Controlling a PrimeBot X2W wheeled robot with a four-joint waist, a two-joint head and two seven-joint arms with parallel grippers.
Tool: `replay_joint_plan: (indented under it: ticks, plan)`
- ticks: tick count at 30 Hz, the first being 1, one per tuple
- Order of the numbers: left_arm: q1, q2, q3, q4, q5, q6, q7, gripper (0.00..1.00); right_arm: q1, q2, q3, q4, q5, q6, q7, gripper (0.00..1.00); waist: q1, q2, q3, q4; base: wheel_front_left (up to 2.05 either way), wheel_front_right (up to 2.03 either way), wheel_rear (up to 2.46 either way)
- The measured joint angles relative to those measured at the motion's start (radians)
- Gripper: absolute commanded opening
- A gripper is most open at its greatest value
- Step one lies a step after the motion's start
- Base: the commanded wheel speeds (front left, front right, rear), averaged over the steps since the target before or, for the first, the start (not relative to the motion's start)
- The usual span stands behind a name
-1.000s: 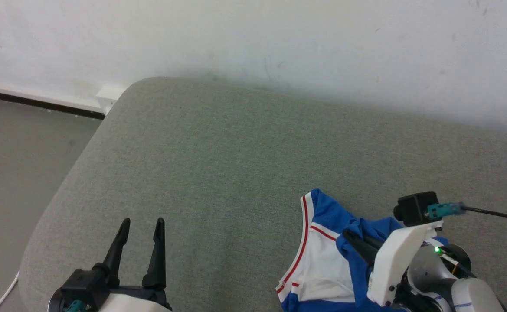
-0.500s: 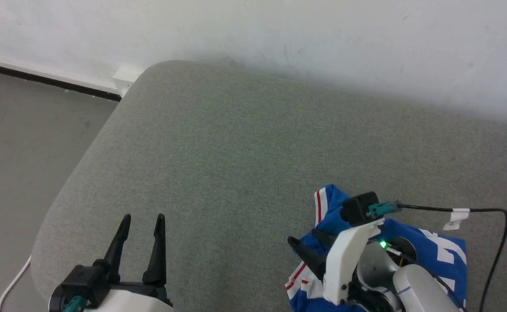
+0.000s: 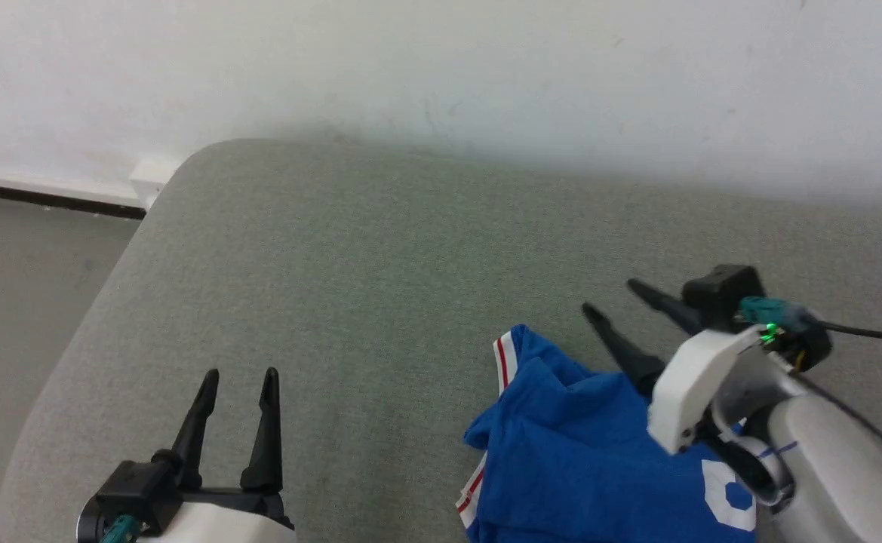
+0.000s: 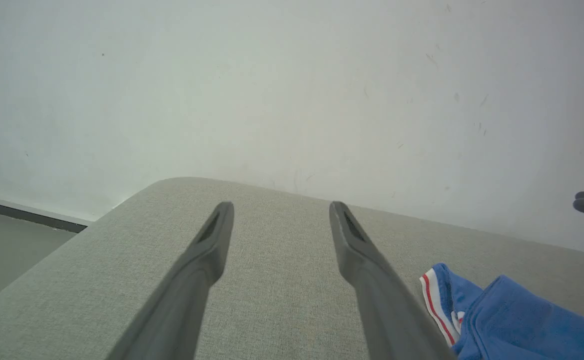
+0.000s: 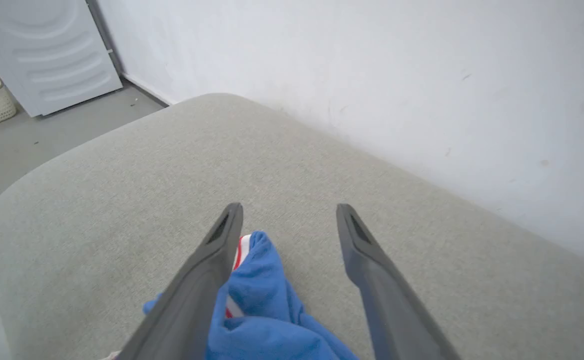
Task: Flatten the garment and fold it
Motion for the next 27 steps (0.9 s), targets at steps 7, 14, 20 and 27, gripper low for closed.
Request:
replay_joint_plan:
  ticks: [7, 14, 20, 27]
  plan:
    - [0.000, -0.001, 0.008, -0.025, 0.000, 0.000, 0.000, 1.00, -0.006, -0.135, -0.192, -0.047, -0.138, 0.000, -0.173, 1.00, 0.0000, 0.0000, -0.010, -0.069, 0.00, 0.00, 0.00]
    - [-0.001, -0.001, 0.012, -0.051, 0.002, 0.000, 0.000, 1.00, 0.141, -0.127, -0.440, -0.142, -0.276, 0.000, -0.316, 1.00, 0.0000, 0.0000, -0.011, -0.129, 0.00, 0.00, 0.00]
    - [0.000, -0.002, 0.008, -0.072, 0.020, 0.000, 0.000, 1.00, 0.317, -0.007, -0.565, -0.277, -0.360, 0.000, -0.405, 1.00, -0.0001, 0.0000, -0.012, -0.166, 0.00, 0.00, 0.00]
    - [0.019, -0.002, 0.008, -0.087, 0.047, 0.002, 0.000, 1.00, 0.452, 0.114, -0.573, -0.338, -0.410, 0.000, -0.452, 1.00, -0.0001, 0.0000, -0.022, -0.186, 0.00, 0.00, 0.00]
